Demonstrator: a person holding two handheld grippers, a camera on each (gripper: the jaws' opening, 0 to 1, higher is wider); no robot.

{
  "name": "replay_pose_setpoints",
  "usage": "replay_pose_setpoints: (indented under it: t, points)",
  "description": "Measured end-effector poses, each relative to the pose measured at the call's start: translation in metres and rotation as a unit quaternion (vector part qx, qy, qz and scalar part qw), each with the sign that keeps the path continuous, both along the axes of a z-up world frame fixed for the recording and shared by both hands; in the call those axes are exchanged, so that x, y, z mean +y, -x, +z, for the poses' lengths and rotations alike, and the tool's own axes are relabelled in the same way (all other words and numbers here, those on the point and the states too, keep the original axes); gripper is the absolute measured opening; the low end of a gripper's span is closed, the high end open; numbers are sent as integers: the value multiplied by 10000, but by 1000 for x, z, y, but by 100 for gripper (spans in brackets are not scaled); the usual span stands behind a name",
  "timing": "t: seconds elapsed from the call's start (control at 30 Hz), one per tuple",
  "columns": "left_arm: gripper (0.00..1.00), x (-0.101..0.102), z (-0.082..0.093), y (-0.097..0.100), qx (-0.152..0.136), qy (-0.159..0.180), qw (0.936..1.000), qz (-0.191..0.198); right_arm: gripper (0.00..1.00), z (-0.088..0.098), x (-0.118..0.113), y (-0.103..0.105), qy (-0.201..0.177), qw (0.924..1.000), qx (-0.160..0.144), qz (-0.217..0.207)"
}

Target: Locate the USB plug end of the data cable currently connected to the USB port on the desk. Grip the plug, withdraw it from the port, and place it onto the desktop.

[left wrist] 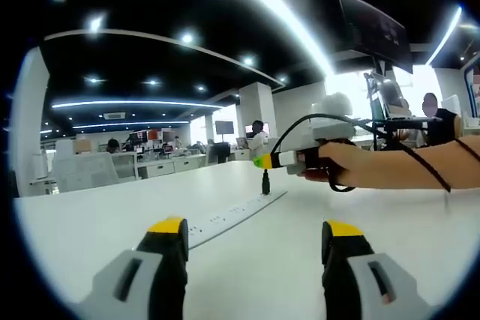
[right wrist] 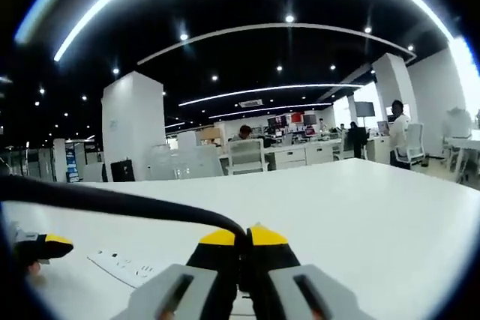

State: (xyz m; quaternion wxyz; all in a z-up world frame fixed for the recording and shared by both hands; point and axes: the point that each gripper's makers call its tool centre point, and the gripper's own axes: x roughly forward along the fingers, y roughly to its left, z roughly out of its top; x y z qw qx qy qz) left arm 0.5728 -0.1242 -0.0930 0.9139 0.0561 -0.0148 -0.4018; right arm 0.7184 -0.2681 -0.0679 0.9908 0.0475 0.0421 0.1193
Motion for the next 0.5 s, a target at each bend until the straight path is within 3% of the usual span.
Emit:
replay_pose_setpoints:
  t: [0.13, 0.3, 0.43, 0.5]
  points:
    - [73, 0, 0, 0, -1, -6, 10000, 1, 5, -1, 6, 1, 629, 9980, 0, 7]
    - [73, 0, 0, 0, -4, -13, 10000, 1, 5, -1, 5, 3, 340, 9994, -3, 46]
    - [73, 0, 0, 0, -4, -10, 10000, 0, 5, 0, 5, 3, 468, 9988, -31, 115]
    - [73, 0, 1, 0, -6, -12, 10000, -3, 5, 1, -3, 1, 264, 9996, -4, 61]
